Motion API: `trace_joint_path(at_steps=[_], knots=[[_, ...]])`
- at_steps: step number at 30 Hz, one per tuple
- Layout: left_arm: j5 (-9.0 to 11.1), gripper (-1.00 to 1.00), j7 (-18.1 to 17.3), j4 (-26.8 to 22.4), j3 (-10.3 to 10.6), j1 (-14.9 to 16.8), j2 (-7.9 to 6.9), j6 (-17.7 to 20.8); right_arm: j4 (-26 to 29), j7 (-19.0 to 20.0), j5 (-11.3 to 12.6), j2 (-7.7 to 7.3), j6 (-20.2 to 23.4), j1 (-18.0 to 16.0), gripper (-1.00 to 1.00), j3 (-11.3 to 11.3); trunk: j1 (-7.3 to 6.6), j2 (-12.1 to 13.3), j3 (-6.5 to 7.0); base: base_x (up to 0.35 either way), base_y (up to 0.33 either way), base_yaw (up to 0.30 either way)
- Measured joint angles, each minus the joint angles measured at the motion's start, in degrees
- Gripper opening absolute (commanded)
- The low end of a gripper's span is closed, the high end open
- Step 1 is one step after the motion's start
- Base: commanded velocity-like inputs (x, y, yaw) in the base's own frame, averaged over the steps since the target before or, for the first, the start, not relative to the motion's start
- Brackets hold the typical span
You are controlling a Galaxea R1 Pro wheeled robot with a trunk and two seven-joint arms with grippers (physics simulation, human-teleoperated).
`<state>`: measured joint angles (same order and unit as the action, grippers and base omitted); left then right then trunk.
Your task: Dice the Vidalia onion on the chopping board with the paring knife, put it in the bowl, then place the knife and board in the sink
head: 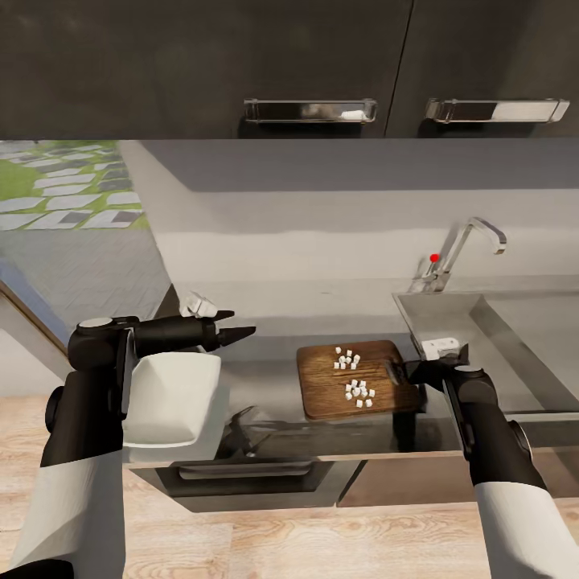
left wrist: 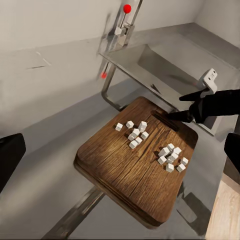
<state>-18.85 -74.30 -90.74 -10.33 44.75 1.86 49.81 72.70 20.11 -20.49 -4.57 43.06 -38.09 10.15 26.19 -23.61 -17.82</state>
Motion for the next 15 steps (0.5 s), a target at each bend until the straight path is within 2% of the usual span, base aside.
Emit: trace_joint_path(at_steps=[15], knots=[[0.0, 1.0, 0.0, 0.0, 0.0, 0.0, 0.01, 0.0, 0.01, 0.0, 0.07, 0.0, 0.01, 0.0, 1.0, 0.0, 0.0, 0.0, 0.0, 0.0, 0.004, 0.0]])
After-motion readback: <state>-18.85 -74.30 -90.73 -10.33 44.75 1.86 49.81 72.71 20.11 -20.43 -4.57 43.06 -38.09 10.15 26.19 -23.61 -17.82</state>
